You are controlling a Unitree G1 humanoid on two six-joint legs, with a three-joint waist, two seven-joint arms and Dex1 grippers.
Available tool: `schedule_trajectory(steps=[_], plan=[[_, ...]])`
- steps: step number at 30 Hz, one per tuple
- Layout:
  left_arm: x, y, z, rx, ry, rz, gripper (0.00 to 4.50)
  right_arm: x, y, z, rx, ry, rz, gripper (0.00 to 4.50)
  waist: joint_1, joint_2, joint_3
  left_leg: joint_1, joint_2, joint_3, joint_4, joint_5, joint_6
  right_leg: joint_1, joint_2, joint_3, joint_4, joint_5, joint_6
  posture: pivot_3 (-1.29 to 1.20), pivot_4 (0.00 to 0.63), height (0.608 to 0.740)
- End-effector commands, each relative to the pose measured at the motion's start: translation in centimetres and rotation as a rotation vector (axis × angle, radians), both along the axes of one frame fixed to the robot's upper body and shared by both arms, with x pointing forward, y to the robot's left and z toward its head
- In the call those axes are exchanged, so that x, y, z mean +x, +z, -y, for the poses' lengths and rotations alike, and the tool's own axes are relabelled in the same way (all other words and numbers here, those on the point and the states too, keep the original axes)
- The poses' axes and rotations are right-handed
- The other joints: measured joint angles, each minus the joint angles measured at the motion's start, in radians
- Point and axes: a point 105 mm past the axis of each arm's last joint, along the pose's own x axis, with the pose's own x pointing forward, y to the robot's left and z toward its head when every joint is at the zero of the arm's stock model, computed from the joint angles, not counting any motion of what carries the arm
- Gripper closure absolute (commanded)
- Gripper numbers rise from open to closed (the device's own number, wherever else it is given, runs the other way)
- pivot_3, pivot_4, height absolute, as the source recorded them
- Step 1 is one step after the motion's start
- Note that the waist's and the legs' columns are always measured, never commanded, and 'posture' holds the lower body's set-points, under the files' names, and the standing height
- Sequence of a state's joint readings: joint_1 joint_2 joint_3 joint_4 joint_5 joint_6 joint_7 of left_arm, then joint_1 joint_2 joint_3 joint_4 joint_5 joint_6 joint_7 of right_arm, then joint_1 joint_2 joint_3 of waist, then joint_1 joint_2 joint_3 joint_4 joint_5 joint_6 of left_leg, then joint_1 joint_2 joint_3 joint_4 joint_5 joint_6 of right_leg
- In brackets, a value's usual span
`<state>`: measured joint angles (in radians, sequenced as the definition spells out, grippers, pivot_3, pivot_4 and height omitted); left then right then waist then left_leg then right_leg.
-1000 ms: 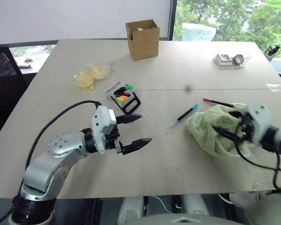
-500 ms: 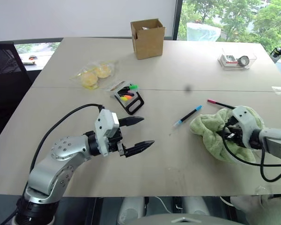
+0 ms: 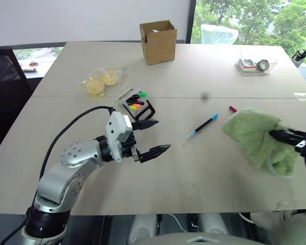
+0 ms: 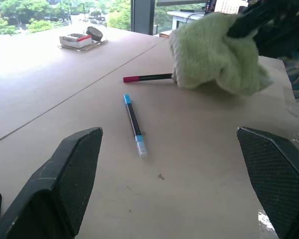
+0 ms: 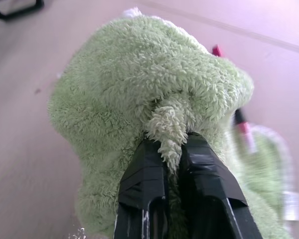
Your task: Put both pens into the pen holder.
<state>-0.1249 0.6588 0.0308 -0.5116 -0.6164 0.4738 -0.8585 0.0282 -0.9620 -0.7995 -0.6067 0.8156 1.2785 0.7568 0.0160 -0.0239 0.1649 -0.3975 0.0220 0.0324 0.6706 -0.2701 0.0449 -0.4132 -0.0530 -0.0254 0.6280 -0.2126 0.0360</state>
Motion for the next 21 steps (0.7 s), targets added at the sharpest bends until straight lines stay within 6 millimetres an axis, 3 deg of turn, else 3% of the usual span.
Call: schedule_trajectory(steps=[1, 6, 8, 11, 16, 21], plan=[[0.1, 0.6, 0.0, -0.003, -0.010, 0.044, 0.00, -1.3, 2.2, 1.3, -0.012, -0.030, 0.050, 4.48, 0.000, 0.000, 0.000, 0.000, 0.000, 0.000, 0.000, 0.000, 0.000, 0.000, 0.000, 0.000, 0.000, 0.000, 0.000, 0.00, 0.150, 0.740], [0.1, 0.4, 0.1, -0.006, -0.014, 0.044, 0.00, -2.7, 5.5, 2.7, 0.084, -0.039, 0.121, 4.48, 0.000, 0.000, 0.000, 0.000, 0.000, 0.001, 0.000, 0.000, 0.000, 0.000, 0.000, 0.001, 0.000, 0.001, 0.001, 0.00, 0.150, 0.740], [0.2, 0.4, 0.2, -0.007, -0.017, 0.048, 0.00, -2.0, 7.1, 5.7, 0.089, -0.174, 0.202, 4.48, -0.002, 0.000, 0.000, 0.000, 0.000, 0.001, 0.000, 0.000, 0.000, 0.000, 0.000, 0.001, 0.000, 0.000, 0.001, 0.00, 0.150, 0.740], [0.3, 0.4, 0.1, -0.006, -0.016, 0.056, 0.00, -1.3, 7.4, 9.8, 0.003, -0.372, 0.228, 4.48, 0.000, 0.000, 0.000, 0.001, 0.000, 0.003, 0.001, 0.000, 0.000, 0.000, 0.000, 0.003, 0.000, -0.001, -0.001, 0.00, 0.150, 0.740], [0.3, 0.4, -0.1, -0.005, -0.013, 0.060, 0.00, -1.2, 4.5, 14.6, -0.231, -0.575, 0.086, 4.48, -0.001, 0.000, -0.001, 0.001, -0.001, 0.004, 0.000, 0.000, 0.000, 0.000, 0.000, 0.006, 0.000, -0.001, -0.001, 0.00, 0.150, 0.740], [0.4, 0.4, 0.3, -0.009, -0.023, 0.061, 0.00, 1.3, -3.0, 15.5, -0.404, -0.576, -0.089, 4.48, -0.013, 0.000, -0.001, 0.003, 0.000, 0.008, 0.000, 0.000, 0.000, 0.000, 0.002, 0.010, 0.000, -0.001, 0.000, 0.00, 0.150, 0.740]])
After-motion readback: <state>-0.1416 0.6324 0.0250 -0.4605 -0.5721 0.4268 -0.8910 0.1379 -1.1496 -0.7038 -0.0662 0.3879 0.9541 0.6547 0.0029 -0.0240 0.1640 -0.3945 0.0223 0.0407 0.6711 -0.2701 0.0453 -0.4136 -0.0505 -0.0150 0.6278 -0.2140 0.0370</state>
